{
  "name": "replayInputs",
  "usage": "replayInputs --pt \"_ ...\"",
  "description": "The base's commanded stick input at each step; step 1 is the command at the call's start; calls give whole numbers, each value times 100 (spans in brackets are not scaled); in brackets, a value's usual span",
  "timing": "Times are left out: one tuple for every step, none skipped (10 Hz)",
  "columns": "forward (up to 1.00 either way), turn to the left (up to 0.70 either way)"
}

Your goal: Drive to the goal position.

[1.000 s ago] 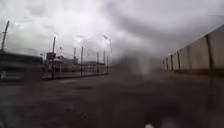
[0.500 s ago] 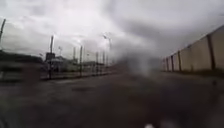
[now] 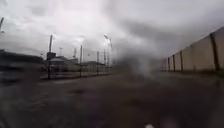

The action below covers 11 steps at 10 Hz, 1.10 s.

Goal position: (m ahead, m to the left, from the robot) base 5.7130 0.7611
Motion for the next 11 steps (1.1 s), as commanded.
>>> replayInputs --pt "50 -24" --pt "50 -11" --pt "50 0" --pt "50 2" --pt "50 2" --pt "50 2" --pt "50 2" --pt "50 2" --pt "50 2" --pt "50 2" --pt "50 2"
